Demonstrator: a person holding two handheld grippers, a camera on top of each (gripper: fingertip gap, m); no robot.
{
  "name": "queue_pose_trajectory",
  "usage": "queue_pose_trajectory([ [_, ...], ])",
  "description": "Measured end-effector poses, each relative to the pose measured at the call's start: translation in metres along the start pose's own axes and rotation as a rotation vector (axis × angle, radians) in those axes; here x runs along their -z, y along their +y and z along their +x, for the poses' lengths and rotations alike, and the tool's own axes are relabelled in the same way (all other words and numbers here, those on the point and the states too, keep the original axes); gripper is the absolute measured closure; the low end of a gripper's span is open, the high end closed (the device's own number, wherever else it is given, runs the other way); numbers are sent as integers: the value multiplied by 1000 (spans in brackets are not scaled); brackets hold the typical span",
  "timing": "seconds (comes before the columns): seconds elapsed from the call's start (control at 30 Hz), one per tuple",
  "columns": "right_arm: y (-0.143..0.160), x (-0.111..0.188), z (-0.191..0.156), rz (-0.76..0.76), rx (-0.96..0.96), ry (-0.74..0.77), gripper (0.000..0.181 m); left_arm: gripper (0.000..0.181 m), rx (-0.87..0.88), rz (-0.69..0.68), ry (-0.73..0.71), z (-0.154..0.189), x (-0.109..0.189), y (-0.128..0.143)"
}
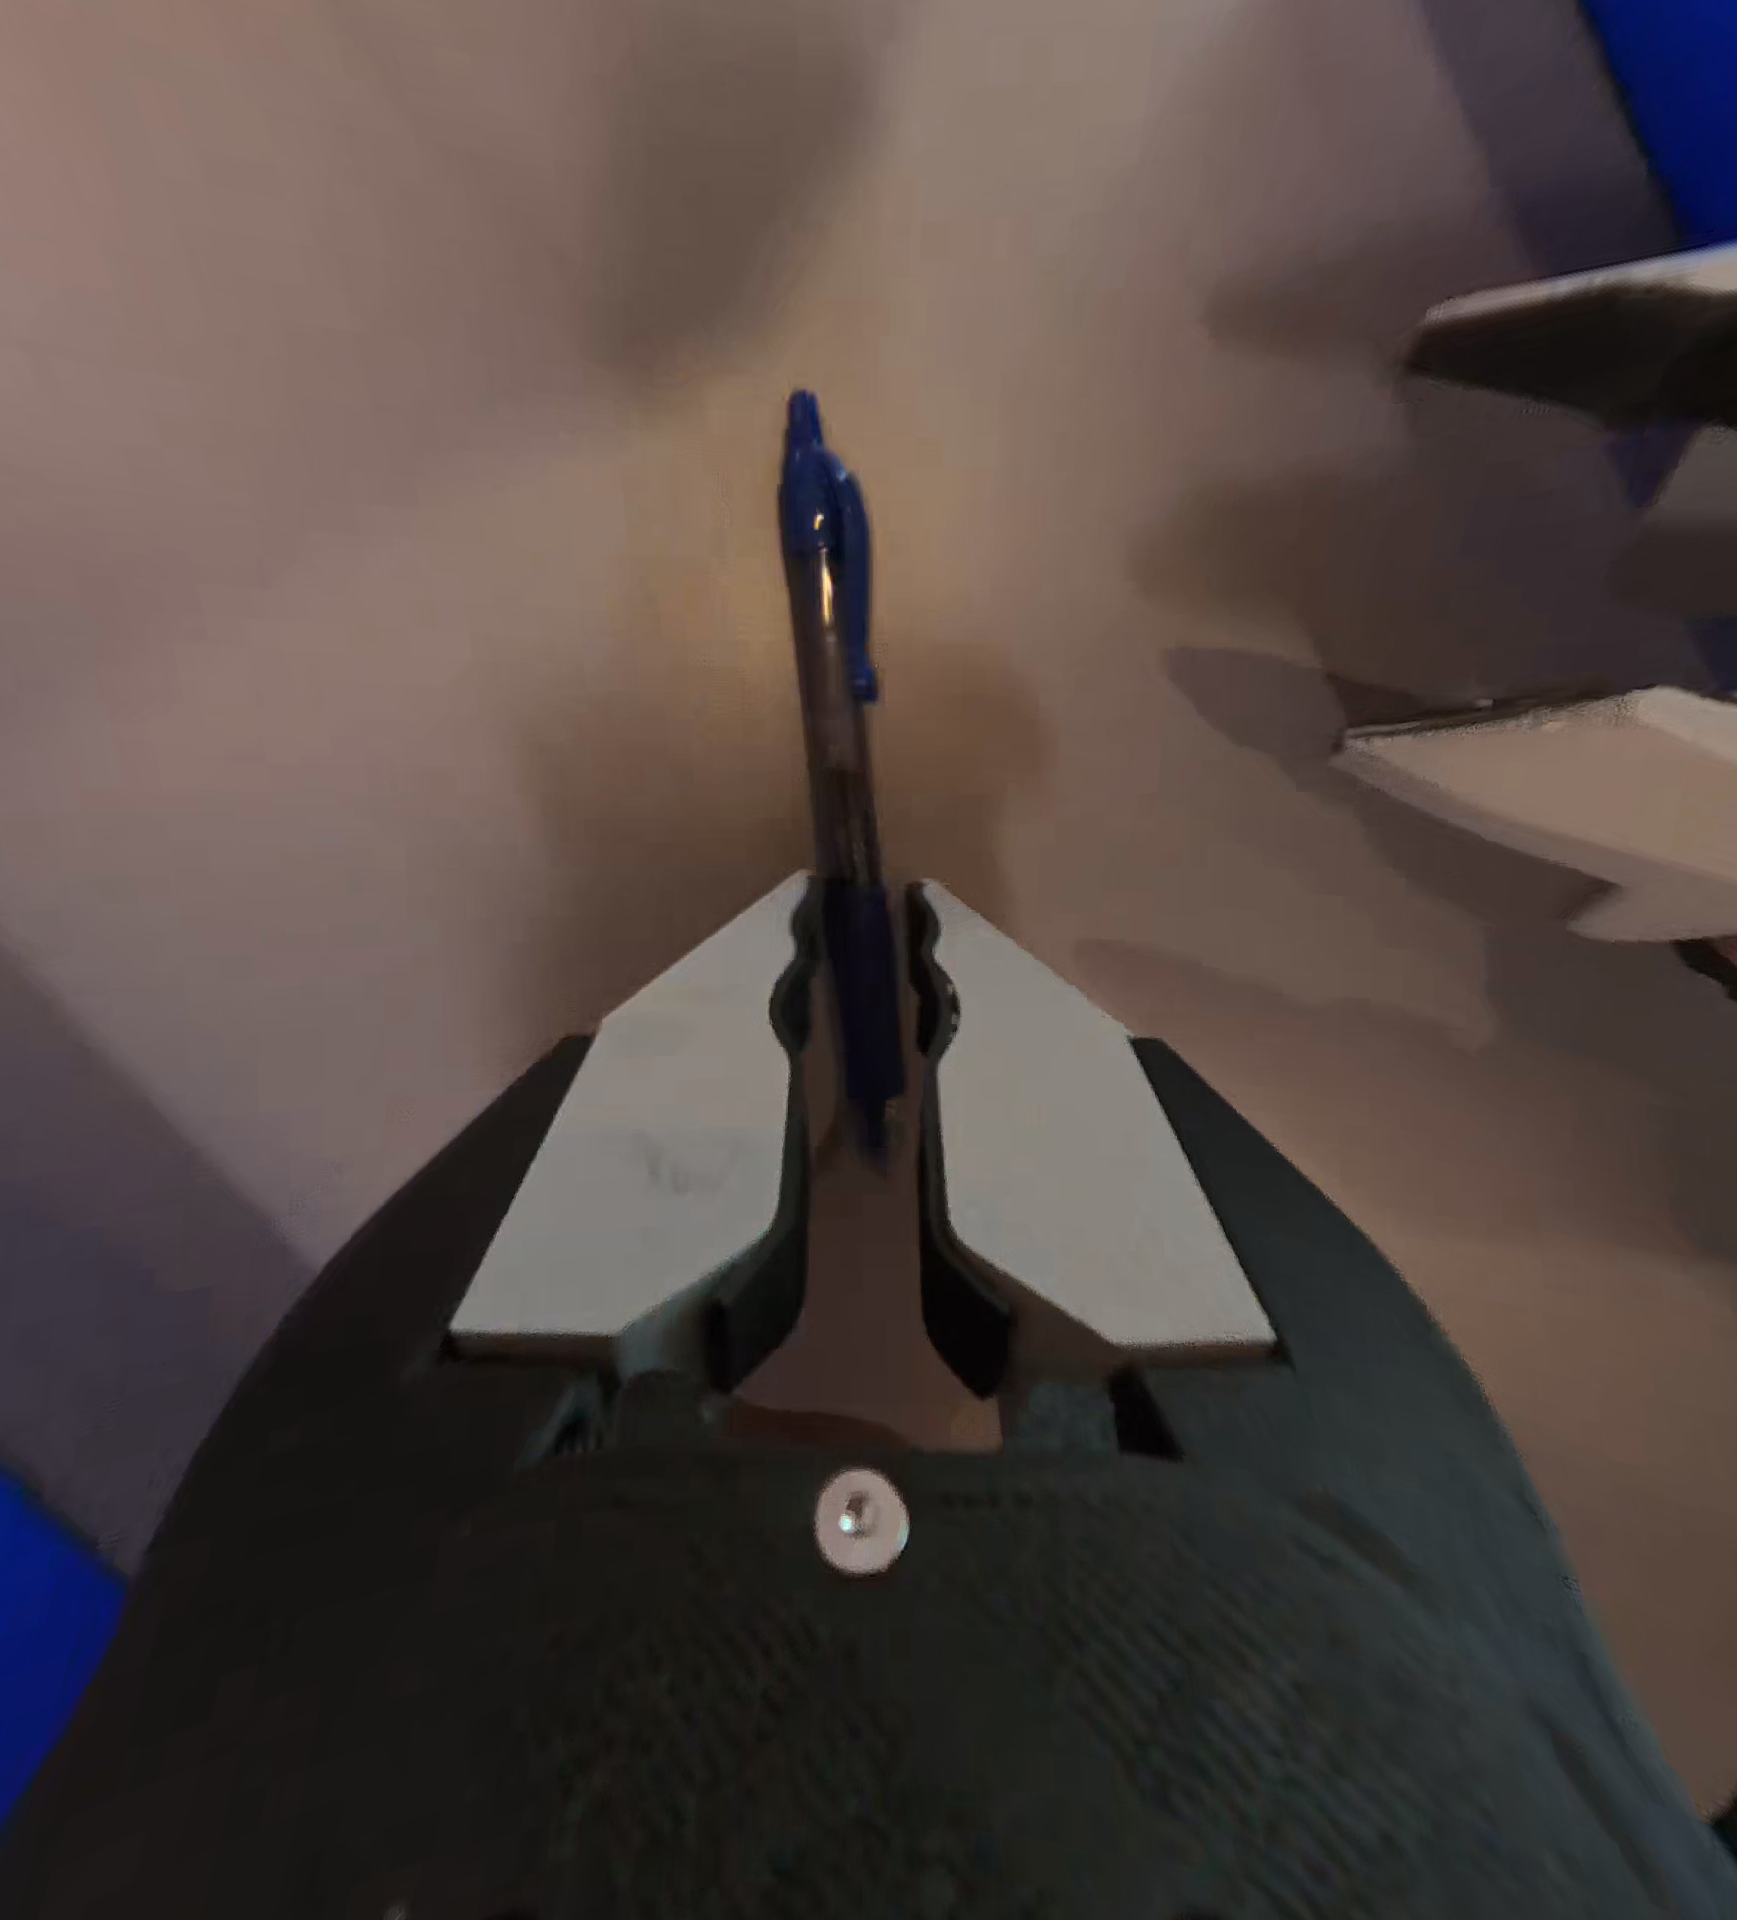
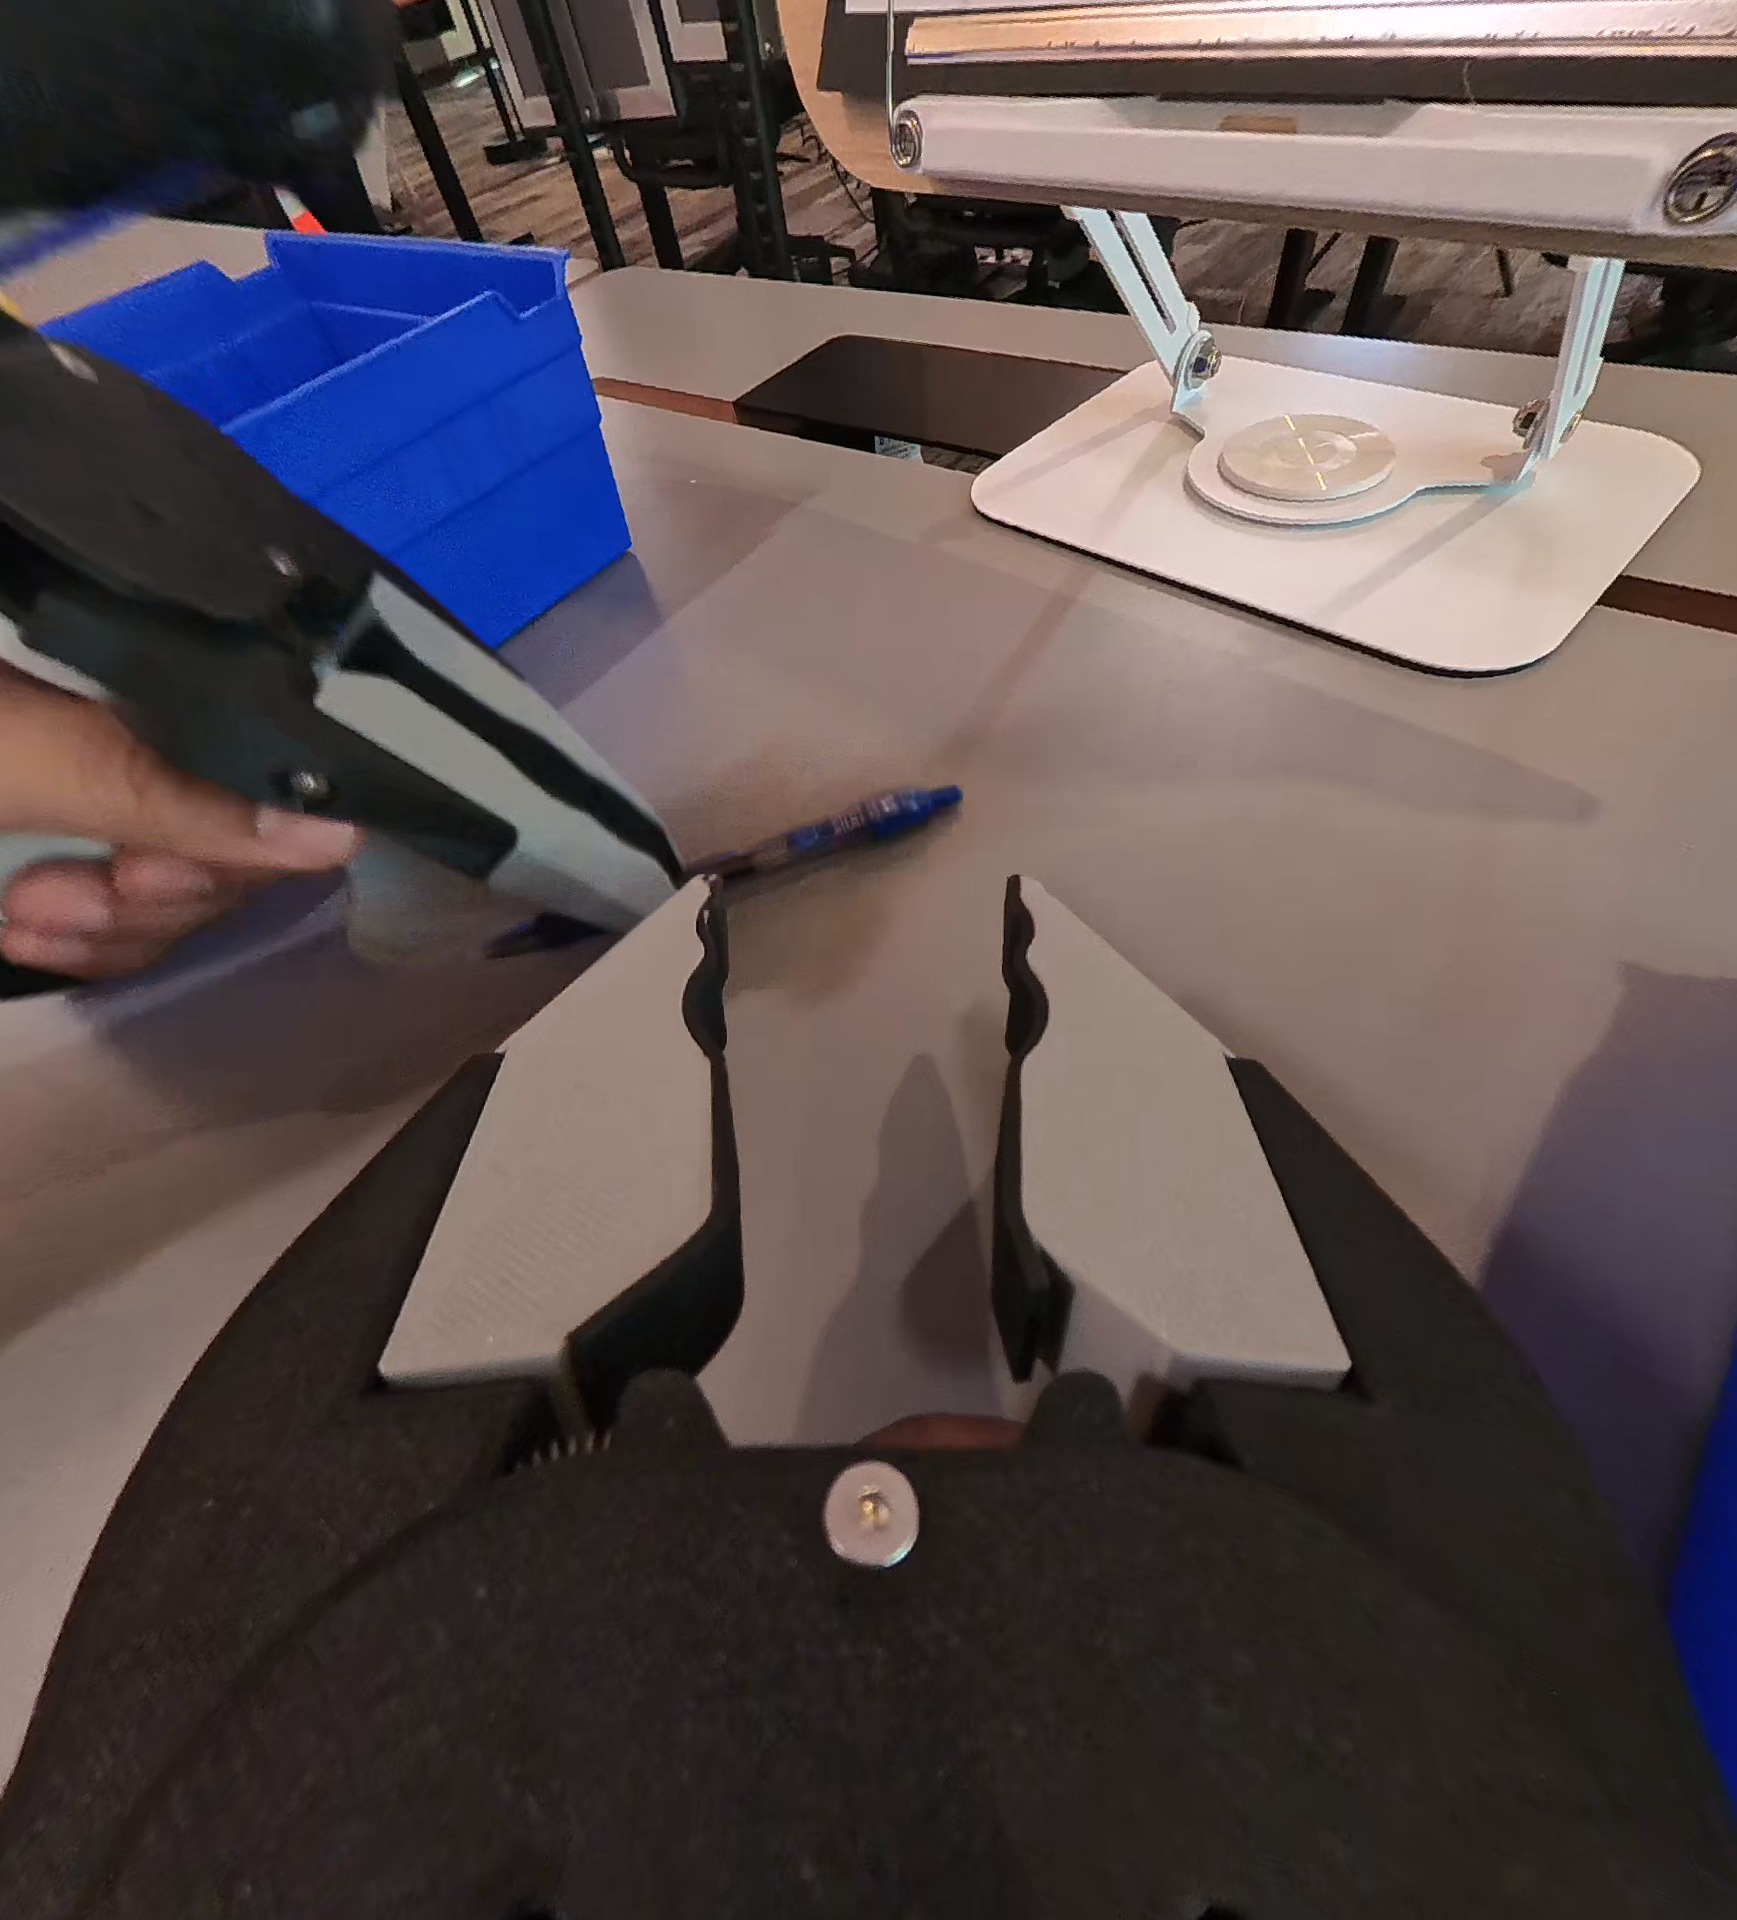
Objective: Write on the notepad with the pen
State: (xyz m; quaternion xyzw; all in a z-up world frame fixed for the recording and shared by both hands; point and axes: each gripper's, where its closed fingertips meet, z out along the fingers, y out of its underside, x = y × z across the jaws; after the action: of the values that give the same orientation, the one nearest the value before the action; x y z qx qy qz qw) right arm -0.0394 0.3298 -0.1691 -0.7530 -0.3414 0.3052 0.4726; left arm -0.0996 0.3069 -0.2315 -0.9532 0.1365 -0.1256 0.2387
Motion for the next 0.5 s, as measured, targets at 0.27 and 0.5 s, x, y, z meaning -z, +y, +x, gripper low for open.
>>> queue_pose_trajectory([
  [0.27, -4, 7, 15, 10, -27, 61, 131, 162, 130, 12, 209, 35, -3, -2],
  [0.5, 45, 0, 42, -268, -55, 197, 137, 170, 153, 25, 298, 61, -10, -4],
])
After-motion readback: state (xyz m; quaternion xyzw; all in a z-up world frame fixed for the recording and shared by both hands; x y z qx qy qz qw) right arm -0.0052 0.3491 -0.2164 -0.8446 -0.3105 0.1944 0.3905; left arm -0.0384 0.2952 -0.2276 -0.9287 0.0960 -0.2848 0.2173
